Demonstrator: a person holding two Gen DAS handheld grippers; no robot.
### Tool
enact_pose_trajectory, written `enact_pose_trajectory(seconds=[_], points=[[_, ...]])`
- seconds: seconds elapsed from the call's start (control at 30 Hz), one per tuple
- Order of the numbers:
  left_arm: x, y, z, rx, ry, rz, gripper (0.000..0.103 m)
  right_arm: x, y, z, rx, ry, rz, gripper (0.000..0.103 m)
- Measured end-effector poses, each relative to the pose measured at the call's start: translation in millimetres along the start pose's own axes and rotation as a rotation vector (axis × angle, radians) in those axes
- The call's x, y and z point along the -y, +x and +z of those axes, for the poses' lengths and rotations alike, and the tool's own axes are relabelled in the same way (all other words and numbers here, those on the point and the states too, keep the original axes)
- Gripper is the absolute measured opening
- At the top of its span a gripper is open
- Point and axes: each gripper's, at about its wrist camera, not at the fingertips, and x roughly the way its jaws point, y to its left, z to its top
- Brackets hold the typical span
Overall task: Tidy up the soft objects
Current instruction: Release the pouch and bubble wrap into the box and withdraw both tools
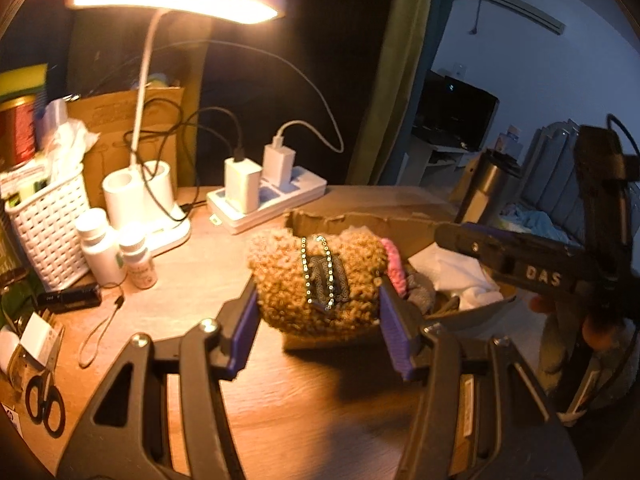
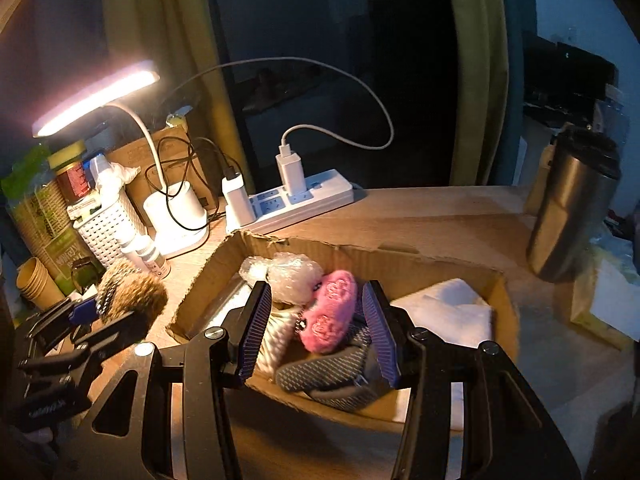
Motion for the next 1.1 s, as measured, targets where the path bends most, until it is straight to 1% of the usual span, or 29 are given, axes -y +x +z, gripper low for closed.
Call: enact_pose_trajectory(seconds=[0.2, 0.47, 0.5, 0.57, 0.6, 0.63, 0.8, 1.1], points=[[21, 17, 7, -0.018, 0.020, -0.005, 0.056, 22, -17, -9, 0.016, 0.024, 0.000, 0.050], [40, 48, 12, -0.073, 0.025, 0.005, 0.058, 47, -29, -18, 0.032, 0.061, 0.002, 0.051], [41, 52, 13, -0.082, 0.023, 0.007, 0.060, 49, -29, -18, 0.032, 0.065, 0.003, 0.051], [42, 58, 13, -0.096, 0.019, 0.013, 0.068, 53, -31, -20, 0.033, 0.068, 0.004, 0.051], [43, 61, 13, -0.100, 0.015, 0.018, 0.075, 54, -31, -20, 0.035, 0.070, 0.004, 0.051], [44, 62, 12, -0.101, 0.012, 0.020, 0.077, 55, -32, -21, 0.036, 0.071, 0.004, 0.051], [48, 59, 13, -0.090, 0.032, 0.023, 0.079, 59, -39, -26, 0.040, 0.081, -0.001, 0.051], [47, 34, 10, -0.052, 0.038, 0.013, 0.079, 46, -52, -34, 0.039, 0.071, -0.018, 0.051]])
